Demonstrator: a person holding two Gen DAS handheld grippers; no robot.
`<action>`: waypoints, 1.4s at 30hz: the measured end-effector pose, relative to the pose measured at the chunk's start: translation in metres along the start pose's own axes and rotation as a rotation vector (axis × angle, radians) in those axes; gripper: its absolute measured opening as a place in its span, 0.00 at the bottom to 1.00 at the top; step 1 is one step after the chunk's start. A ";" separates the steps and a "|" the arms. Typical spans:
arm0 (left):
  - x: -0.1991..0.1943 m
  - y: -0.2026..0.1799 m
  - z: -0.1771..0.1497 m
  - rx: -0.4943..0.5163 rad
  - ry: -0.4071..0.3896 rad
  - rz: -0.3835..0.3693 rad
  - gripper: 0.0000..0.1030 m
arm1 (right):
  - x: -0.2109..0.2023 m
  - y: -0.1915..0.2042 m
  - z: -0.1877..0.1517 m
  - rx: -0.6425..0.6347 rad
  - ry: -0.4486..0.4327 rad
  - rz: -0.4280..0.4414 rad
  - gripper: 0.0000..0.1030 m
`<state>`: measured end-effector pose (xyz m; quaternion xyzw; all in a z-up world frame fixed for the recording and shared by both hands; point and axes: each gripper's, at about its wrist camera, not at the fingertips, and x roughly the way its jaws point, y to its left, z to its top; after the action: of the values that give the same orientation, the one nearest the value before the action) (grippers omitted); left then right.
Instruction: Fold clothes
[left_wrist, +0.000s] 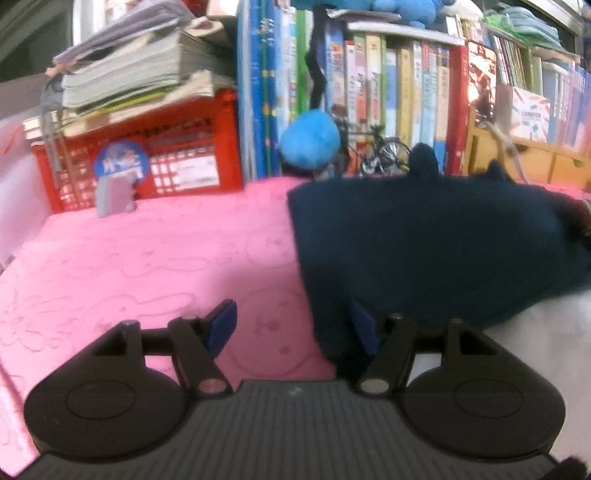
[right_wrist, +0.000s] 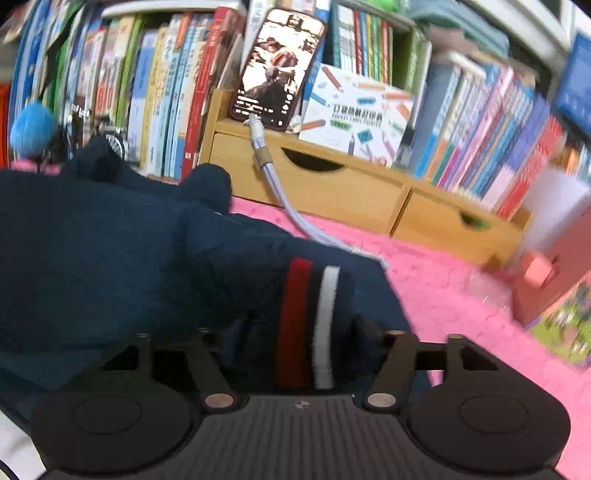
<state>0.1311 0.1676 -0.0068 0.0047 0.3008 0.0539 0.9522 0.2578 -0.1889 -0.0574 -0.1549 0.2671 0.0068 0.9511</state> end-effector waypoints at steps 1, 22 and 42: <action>-0.008 0.002 0.003 -0.009 -0.017 -0.006 0.64 | -0.001 -0.001 0.000 -0.014 -0.007 -0.009 0.71; 0.043 -0.061 0.005 0.019 0.028 -0.109 0.65 | -0.050 0.092 0.017 -0.012 -0.048 0.367 0.56; 0.064 -0.098 0.072 0.017 -0.001 -0.173 0.46 | -0.069 0.025 0.044 0.030 -0.147 0.434 0.71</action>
<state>0.2339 0.0788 0.0118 -0.0131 0.2998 -0.0312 0.9534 0.2183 -0.1468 0.0057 -0.0787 0.2243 0.2186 0.9464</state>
